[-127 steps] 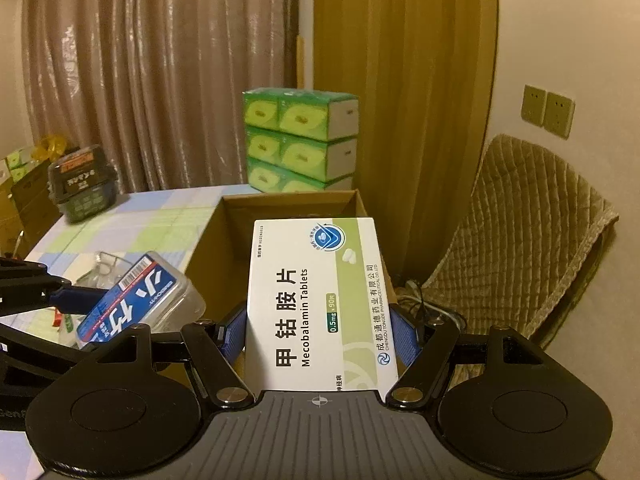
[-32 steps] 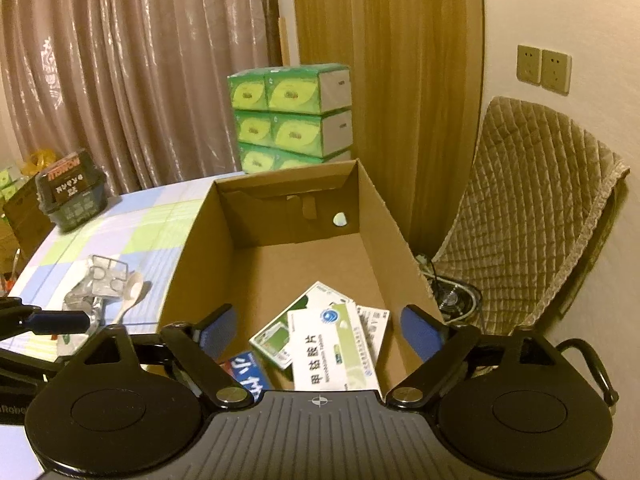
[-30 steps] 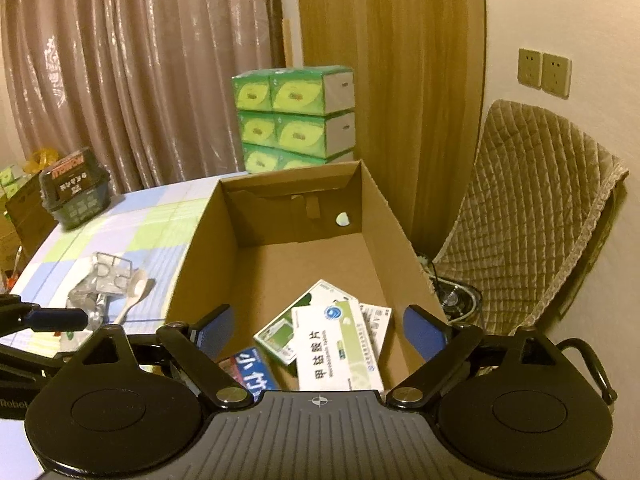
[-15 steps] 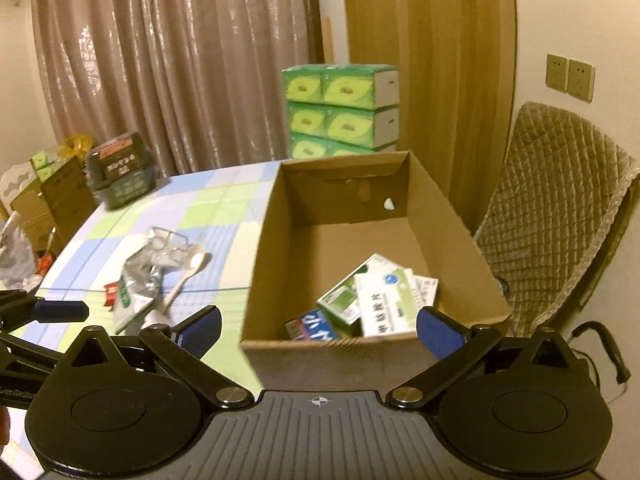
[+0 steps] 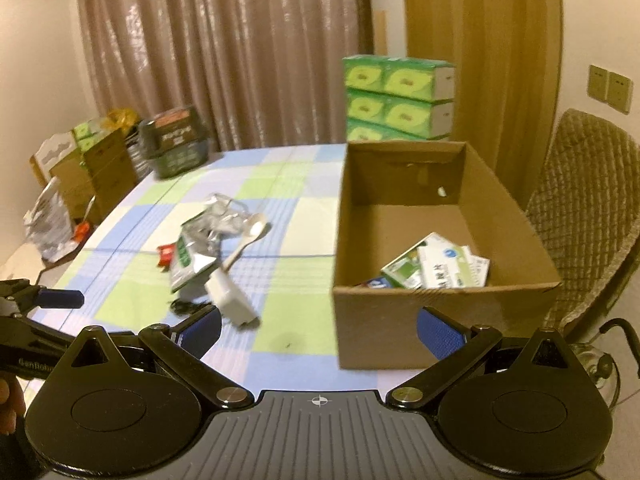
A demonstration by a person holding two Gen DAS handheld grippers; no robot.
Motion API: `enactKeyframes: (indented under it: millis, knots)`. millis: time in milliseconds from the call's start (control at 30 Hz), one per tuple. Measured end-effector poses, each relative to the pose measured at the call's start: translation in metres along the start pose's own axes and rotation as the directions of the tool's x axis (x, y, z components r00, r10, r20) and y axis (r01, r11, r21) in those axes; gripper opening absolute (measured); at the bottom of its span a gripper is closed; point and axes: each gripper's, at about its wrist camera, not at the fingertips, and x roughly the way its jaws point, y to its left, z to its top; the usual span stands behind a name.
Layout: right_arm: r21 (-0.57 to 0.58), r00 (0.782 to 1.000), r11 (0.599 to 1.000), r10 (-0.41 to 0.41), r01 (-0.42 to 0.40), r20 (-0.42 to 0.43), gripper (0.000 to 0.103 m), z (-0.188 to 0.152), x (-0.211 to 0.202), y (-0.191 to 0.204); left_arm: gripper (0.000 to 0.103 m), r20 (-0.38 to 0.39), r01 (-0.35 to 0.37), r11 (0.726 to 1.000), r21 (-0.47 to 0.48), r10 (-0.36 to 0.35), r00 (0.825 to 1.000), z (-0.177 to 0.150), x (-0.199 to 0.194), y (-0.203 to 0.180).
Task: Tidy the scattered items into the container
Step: 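Move both tools back over the white charger on the table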
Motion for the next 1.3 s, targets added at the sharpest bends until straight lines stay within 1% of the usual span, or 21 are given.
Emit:
enactKeyframes:
  millis: [133,333,567,833,1100,1300]
  knots:
    - [-0.049,0.999,0.998,0.029,-0.03,-0.017,0.101,-0.008,0.005,0.016,0.101,-0.018,-0.036,0.999,-0.037,0.035,0.999,-0.015,-0.006,0.021]
    - [-0.12,0.996,0.989,0.078,-0.082,-0.038,0.101,-0.015,0.017,0.04,0.101,-0.038,-0.083,0.995,-0.063,0.081,0.996,-0.03,-0.012,0.046]
    - [-0.218,0.994,0.97,0.103,-0.111,-0.045,0.101,-0.017,0.037,0.063,0.101,-0.047,-0.102,0.994,-0.05,0.099,0.994,-0.039,-0.01,0.066]
    - [-0.333,0.992,0.934,0.113,-0.128,-0.064,0.101,-0.013,0.069,0.084,0.101,-0.06,-0.049,0.999,0.021,0.05,0.997,-0.041,0.004,0.077]
    - [-0.399,0.99,0.907,0.103,-0.132,-0.092,0.1,-0.008,0.109,0.094,0.101,-0.074,-0.006,0.995,0.098,0.013,0.997,-0.038,0.034,0.084]
    - [-0.42,0.988,0.897,0.089,-0.135,-0.128,0.091,-0.005,0.137,0.091,0.099,-0.084,0.017,0.991,0.129,-0.006,0.996,-0.031,0.057,0.089]
